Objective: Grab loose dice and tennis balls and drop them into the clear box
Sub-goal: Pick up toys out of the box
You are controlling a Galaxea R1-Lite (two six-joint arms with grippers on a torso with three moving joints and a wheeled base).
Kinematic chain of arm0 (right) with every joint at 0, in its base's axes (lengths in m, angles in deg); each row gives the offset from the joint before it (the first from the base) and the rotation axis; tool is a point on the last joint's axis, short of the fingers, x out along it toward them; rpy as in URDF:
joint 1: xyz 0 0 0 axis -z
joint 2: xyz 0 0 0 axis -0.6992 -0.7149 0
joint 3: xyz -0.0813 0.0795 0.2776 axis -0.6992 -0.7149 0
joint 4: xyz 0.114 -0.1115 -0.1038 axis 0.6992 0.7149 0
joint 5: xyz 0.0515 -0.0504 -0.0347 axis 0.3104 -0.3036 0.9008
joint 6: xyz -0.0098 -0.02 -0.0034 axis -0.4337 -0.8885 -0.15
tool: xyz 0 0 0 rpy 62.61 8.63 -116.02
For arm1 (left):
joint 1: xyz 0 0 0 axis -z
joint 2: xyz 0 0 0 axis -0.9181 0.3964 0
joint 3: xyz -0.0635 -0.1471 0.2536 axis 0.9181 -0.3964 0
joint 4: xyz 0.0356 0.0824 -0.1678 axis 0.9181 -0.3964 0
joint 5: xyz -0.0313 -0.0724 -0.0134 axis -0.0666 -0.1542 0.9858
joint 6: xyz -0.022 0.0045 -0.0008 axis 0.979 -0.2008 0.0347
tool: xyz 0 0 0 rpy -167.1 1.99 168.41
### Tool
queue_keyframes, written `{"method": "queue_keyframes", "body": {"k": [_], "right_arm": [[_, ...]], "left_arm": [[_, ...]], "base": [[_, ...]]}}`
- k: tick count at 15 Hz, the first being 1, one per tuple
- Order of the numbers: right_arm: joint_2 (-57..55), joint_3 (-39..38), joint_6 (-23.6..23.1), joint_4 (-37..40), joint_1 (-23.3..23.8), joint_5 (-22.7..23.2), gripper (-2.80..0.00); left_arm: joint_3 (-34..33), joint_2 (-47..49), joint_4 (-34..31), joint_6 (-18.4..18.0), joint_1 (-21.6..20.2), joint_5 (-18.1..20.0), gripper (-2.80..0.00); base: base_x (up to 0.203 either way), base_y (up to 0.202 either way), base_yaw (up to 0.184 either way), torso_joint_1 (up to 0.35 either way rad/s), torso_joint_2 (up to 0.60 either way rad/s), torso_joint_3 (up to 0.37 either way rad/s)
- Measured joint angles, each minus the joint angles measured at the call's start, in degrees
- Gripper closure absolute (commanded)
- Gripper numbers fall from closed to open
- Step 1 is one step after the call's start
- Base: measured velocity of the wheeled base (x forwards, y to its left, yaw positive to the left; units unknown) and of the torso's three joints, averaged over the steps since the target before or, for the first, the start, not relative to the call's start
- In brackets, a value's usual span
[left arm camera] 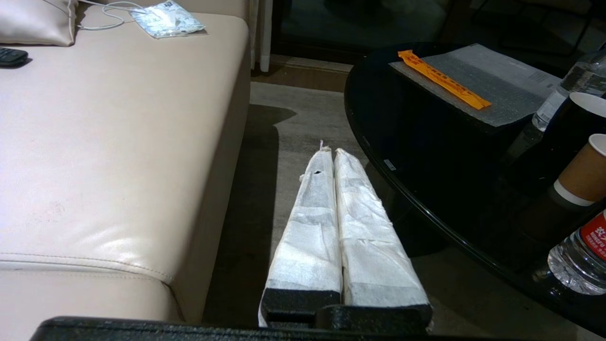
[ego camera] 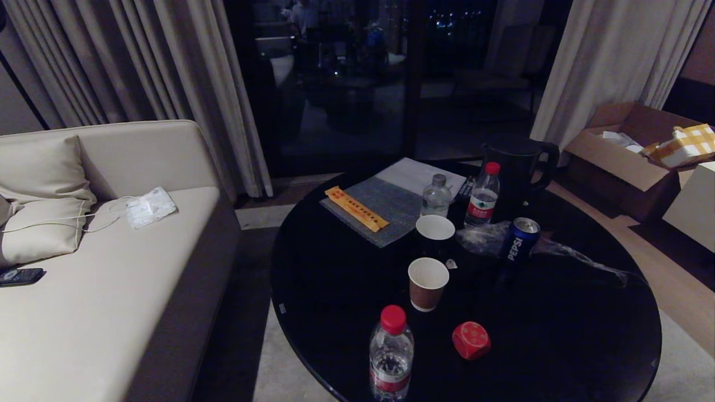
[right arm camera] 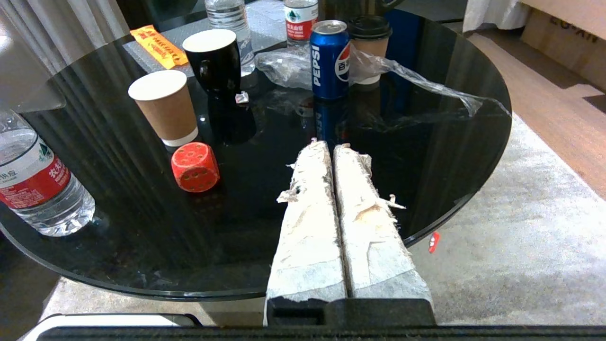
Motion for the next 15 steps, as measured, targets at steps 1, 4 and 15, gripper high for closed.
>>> {"method": "queue_keyframes", "body": {"k": [1, 4, 15], "right_arm": [[0.0, 0.0, 0.0, 0.0, 0.0, 0.0, 0.00], [0.0, 0.0, 0.0, 0.0, 0.0, 0.0, 0.00], [0.0, 0.0, -0.2, 0.0, 0.0, 0.0, 0.00]], "left_arm": [[0.0, 0.0, 0.0, 0.0, 0.0, 0.0, 0.00], [0.0, 0.0, 0.0, 0.0, 0.0, 0.0, 0.00], [0.0, 0.0, 0.0, 0.0, 0.0, 0.0, 0.00]], "base": [[0.000, 0.000, 0.000, 0.000, 0.00, 0.000], [0.000, 0.000, 0.000, 0.000, 0.00, 0.000], [0.000, 0.000, 0.000, 0.000, 0.00, 0.000]]}}
